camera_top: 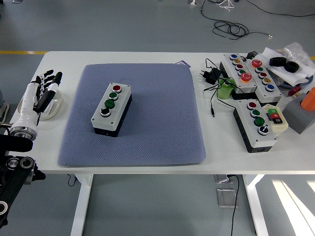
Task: Pick up the button,place it on the desk,press the button,press the button
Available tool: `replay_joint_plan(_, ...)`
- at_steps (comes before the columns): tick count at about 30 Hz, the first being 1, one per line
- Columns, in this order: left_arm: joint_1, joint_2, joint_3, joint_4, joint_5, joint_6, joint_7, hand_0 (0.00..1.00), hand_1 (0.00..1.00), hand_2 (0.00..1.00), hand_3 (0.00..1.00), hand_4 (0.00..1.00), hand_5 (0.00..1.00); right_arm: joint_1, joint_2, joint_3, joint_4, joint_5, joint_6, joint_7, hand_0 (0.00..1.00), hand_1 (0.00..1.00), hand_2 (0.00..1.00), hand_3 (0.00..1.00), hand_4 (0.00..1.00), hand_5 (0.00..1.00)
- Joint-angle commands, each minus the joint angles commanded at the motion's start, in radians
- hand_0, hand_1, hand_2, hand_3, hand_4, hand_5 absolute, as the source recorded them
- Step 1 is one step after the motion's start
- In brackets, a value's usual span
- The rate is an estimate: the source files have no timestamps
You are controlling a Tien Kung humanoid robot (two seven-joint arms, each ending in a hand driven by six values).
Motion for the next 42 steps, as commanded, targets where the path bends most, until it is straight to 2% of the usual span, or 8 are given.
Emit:
replay_joint_plan(3, -0.002, 0.002, 0.030, -0.022, 0.091, -0.036, 0.068, 0.934, 0.951, 0.976, 0.997, 0.925, 0.871, 0.001, 0.000, -0.001, 0.000, 0.001, 0.000, 0.001, 0.787, 0.797, 0.817, 0.751, 0.412, 0.479)
replay_joint_plan(10, -0.008, -0.004, 0.111, -0.090, 0.368, -0.070, 0.226, 0.953, 0.975, 0.998, 0.998, 0.943, 0.854, 0.004, -0.002, 0.007, 0.000, -0.010, -0.003, 0.000, 0.787, 0.797, 0.817, 0.751, 0.412, 0.479)
replay_joint_plan(12, -0.009, -0.005, 0.118, -0.096, 0.392, -0.073, 0.240, 0.974, 0.998, 0.998, 0.998, 0.968, 0.832, 0.005, -0.003, 0.008, 0.000, -0.012, -0.003, -0.001, 0.787, 0.797, 0.817, 0.751, 0.412, 0.479)
replay_joint_plan(16, -0.032, -0.008, 0.173, -0.113, 0.448, -0.095, 0.325, 0.974, 0.998, 0.998, 0.998, 0.968, 0.832, 0.008, -0.004, 0.011, 0.000, -0.014, -0.005, -0.001, 0.787, 0.797, 0.817, 0.751, 0.412, 0.479)
replay_joint_plan(22, -0.080, -0.037, 0.227, -0.064, 0.451, -0.103, 0.414, 0.974, 0.998, 0.998, 0.998, 0.979, 0.832, 0.012, -0.005, 0.016, 0.000, -0.023, -0.007, -0.002, 0.787, 0.797, 0.817, 0.751, 0.412, 0.479)
replay_joint_plan(26, -0.111, -0.059, 0.241, -0.006, 0.459, -0.108, 0.419, 0.957, 0.998, 0.998, 0.998, 0.987, 0.836, 0.014, -0.006, 0.021, 0.000, -0.028, -0.008, -0.003, 0.787, 0.797, 0.817, 0.751, 0.412, 0.479)
replay_joint_plan(34, -0.177, -0.107, 0.275, 0.090, 0.474, -0.171, 0.419, 0.937, 0.998, 0.998, 0.998, 0.991, 0.830, 0.019, -0.008, 0.028, 0.000, -0.036, -0.010, -0.004, 0.787, 0.797, 0.817, 0.751, 0.412, 0.479)
replay_joint_plan(42, -0.212, -0.130, 0.302, 0.149, 0.469, -0.182, 0.419, 0.900, 0.998, 0.998, 0.998, 0.998, 0.827, 0.021, -0.010, 0.034, 0.000, -0.043, -0.012, -0.004, 0.787, 0.797, 0.817, 0.751, 0.412, 0.479)
